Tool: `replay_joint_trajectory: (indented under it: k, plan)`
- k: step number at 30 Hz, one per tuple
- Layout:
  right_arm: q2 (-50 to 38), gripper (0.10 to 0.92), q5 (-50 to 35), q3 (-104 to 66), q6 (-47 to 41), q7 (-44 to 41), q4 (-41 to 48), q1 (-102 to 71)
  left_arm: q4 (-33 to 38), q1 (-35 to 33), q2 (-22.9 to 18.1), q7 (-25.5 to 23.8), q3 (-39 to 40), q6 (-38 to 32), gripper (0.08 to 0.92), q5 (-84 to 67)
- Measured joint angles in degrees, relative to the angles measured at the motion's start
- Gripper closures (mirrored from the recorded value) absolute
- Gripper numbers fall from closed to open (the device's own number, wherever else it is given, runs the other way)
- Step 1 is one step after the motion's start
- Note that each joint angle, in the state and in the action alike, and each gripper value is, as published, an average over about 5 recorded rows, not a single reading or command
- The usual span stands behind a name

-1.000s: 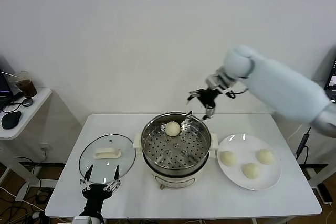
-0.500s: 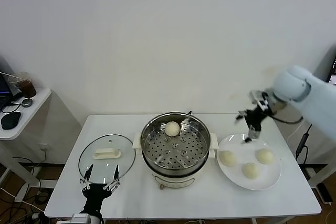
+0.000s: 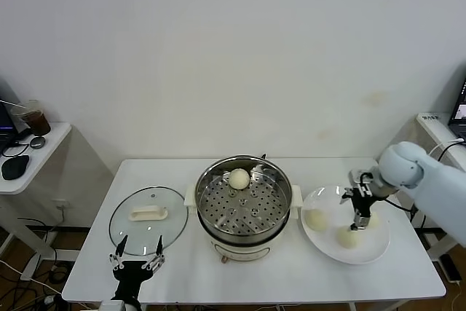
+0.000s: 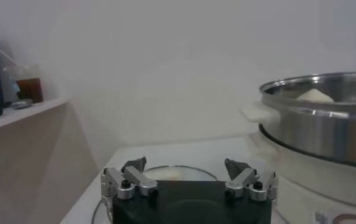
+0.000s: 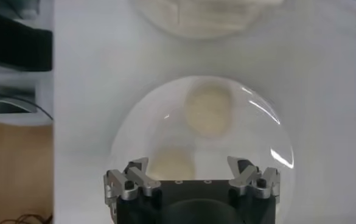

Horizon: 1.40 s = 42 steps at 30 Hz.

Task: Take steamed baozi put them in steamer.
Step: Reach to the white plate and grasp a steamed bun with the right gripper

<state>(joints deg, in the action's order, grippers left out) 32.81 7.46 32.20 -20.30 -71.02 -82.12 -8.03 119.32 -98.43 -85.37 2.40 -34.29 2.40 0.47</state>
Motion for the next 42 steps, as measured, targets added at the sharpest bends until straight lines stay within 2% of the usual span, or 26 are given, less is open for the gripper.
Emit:
replay_joint_trajectory:
  k: [20,42]
  plan:
    - [10.69,0.203,5.6,-1.87,5.96,4.15,10.09,-3.29,-1.09,0.54,-0.21,-0.03,-0.1,0.16,0.177,0.04]
    - [14.9,0.203,9.05,-1.41,7.61,2.8,14.43,-3.94,-1.44,1.22,-0.19,-0.04,-0.15,0.43,0.177,-0.01]
